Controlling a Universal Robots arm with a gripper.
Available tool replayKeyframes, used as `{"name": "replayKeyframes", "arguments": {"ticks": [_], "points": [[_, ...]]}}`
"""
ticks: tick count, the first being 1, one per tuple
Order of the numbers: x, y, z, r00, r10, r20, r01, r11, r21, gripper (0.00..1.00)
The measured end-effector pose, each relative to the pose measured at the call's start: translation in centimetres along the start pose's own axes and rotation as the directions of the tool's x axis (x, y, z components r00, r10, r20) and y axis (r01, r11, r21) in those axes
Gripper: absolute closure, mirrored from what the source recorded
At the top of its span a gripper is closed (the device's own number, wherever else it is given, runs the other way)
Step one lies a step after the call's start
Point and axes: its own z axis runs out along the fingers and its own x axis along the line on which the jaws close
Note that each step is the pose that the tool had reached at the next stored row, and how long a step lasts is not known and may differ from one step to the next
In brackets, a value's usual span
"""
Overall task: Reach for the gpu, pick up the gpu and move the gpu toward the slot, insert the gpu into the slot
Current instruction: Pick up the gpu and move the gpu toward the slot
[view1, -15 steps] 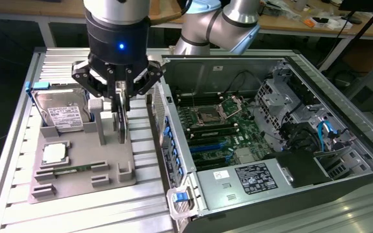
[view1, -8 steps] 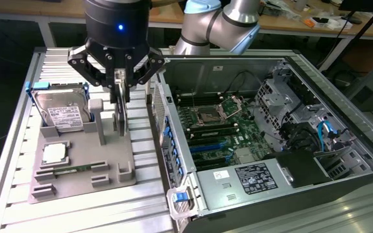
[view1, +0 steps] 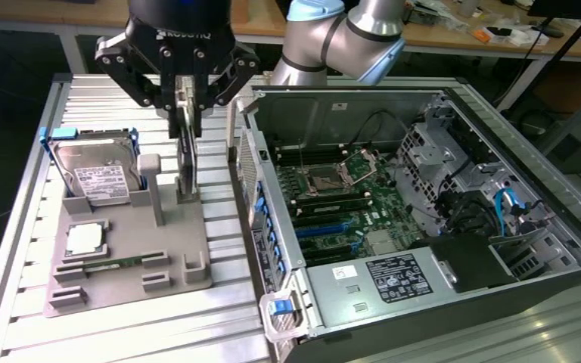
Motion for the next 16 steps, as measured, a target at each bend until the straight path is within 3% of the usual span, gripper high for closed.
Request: {"name": "replayKeyframes", "arguments": {"ticks": [7,9,16], "points": [[0.1,0.09,-2.15,1.0,0.0,0.0,0.0,1.0,0.001,0.73],[0.0,0.1,-2.37,1.0,0.0,-0.0001,0.0,1.0,0.001,0.73],[-2.2,-0.17,-2.45,1.0,0.0,-0.0005,0.0,1.0,0.001,0.73]]}}
